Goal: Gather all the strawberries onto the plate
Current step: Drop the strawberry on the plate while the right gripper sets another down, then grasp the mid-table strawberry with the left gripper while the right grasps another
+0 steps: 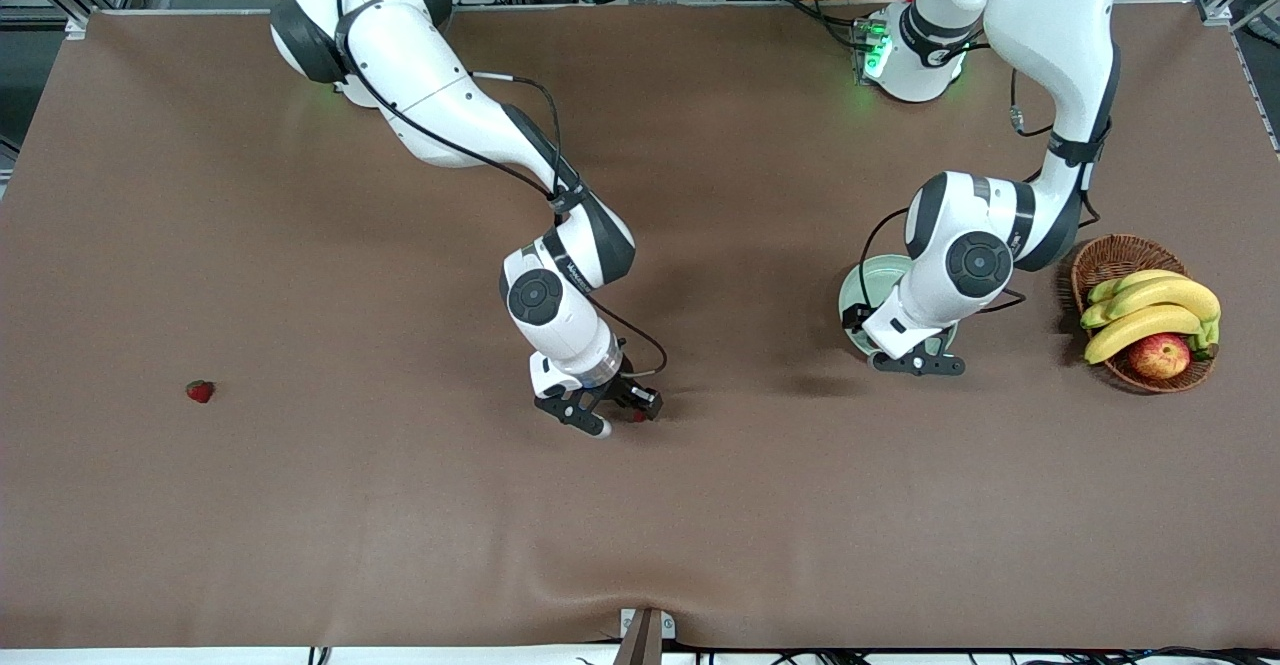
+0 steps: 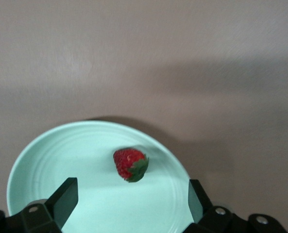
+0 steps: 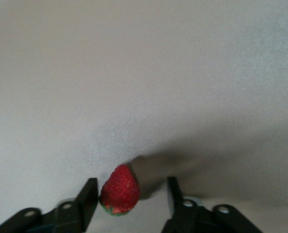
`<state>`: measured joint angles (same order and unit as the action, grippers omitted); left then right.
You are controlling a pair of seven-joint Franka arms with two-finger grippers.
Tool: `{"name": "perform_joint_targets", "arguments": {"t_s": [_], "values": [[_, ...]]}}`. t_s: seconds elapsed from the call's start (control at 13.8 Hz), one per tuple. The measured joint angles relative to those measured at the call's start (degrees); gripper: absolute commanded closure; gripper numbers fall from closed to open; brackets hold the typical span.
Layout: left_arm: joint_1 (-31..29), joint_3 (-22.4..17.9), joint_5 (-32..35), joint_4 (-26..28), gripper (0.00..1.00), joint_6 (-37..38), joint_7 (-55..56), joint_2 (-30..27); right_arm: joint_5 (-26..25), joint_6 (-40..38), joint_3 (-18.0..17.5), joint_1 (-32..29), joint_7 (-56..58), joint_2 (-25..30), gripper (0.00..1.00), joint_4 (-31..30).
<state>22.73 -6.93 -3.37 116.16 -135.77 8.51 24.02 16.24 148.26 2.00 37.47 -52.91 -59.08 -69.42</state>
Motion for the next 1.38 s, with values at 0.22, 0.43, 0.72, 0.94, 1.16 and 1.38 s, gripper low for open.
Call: {"name": "perform_joint_targets", "arguments": {"t_s": [0.22, 0.43, 0.72, 0.94, 1.16, 1.38], "values": [[0.01, 0.42, 0.00, -3.20, 0.00, 2.90, 0.14, -1.26, -1.60, -0.01, 1.08, -0.65, 0.01, 0.33, 0.00, 1.17], [-0.02, 0.49, 0.00, -6.81, 0.00, 4.48, 0.14, -1.83, -2.07, -6.19, 1.76, -4.94, 3.27, 3.01, 0.00, 2.47], [0.15, 1.57, 0.00, -11.42, 0.00, 4.86, 0.14, -1.83, -2.34, -20.60, 2.02, -14.03, 12.57, 9.44, 0.00, 2.38], [1.01, 3.12, -0.66, -16.29, 0.00, 4.88, 0.85, 0.56, -4.50, -26.83, 3.56, -19.54, 20.22, 13.61, 0.00, -0.39], [4.38, 3.74, -1.33, -21.20, 0.00, 4.88, 5.87, 4.89, -5.58, -29.75, 7.57, -23.26, 27.06, 16.61, 0.00, -4.66], [7.69, 3.82, -1.35, -26.09, 0.00, 4.68, 10.24, 9.67, -6.35, -29.79, 10.36, -26.67, 33.95, 18.87, 0.00, -9.77]]}}
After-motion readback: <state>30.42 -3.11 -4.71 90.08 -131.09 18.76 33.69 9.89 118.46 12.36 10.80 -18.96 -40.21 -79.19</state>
